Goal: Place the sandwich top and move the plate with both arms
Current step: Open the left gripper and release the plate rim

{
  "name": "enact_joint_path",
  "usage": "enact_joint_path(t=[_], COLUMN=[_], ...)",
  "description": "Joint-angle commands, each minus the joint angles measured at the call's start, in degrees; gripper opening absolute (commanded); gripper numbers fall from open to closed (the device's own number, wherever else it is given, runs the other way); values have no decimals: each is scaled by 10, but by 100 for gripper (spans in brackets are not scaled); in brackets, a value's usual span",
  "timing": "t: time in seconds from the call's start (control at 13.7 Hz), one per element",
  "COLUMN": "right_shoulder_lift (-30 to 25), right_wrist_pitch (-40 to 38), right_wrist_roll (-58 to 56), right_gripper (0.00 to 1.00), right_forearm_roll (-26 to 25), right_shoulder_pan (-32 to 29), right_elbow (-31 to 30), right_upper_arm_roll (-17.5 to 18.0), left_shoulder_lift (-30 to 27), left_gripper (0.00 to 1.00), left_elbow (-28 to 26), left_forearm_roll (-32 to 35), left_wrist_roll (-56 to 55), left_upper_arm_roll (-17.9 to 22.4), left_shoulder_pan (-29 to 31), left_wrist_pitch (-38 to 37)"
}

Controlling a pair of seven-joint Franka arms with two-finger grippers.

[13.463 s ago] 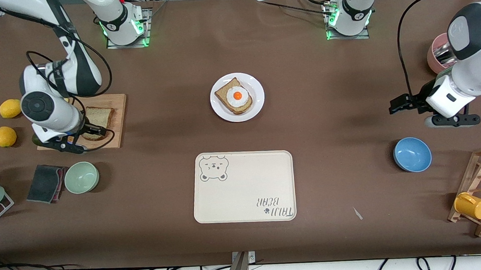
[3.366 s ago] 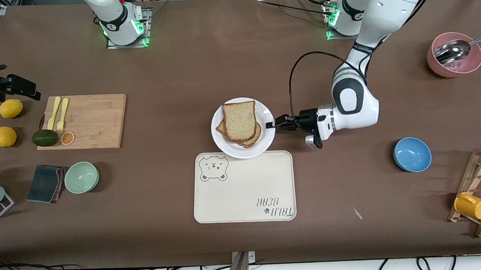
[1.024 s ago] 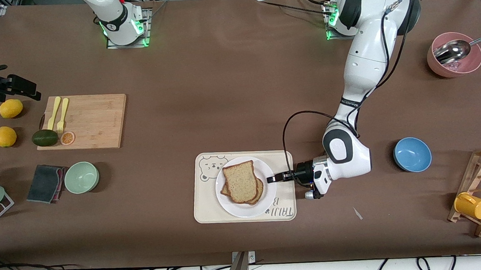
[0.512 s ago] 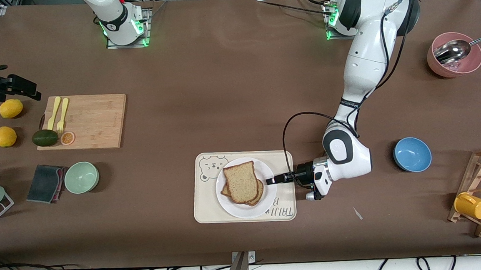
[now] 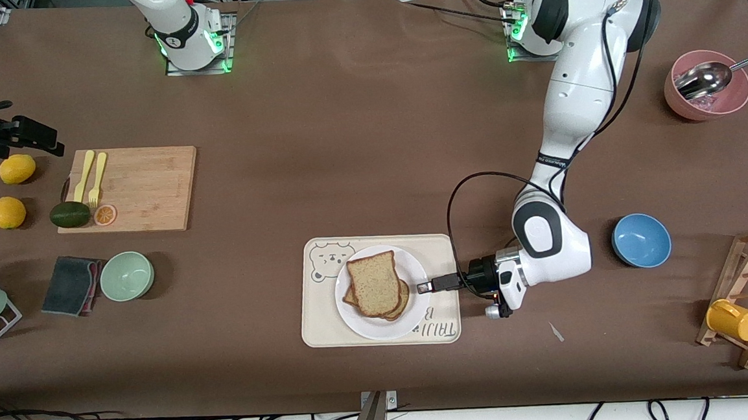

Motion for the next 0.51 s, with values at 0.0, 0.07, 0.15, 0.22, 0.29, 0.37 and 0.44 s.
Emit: enact_joint_path(t=[0.0,0.07,0.15,0.22,0.29,0.37,0.44], right_shoulder_lift=[-8,-9,-8,-8,-8,-8,-8], right_wrist_pitch=[6,6,6,6,6,6,6], right_wrist_roll=[6,6,6,6,6,6,6], right_gripper=[100,100,100,100,100,100,100], right_forearm_roll=[0,0,0,0,0,0,0], right_shoulder_pan=[-1,-1,-1,-1,-1,-1,-1], right_elbow=[-9,-9,-9,-9,-9,-9,-9], right_upper_arm_roll=[2,2,2,2,2,2,2], left_shoulder_lift=[-71,-96,-112,-123,-141,-162,-182], left_gripper=[99,99,99,99,99,99,99], left_elbow=[-75,-91,-100,-100,-102,-106,-117], left_forearm_roll=[22,61,106,157,218,269,308], left_wrist_roll=[5,5,5,6,0,-11,-42], left_upper_arm_roll=[3,5,4,5,5,4,5], left_shoulder_pan=[8,14,33,44,49,51,55], left_wrist_pitch=[-19,-28,-48,-76,-92,-97,-103])
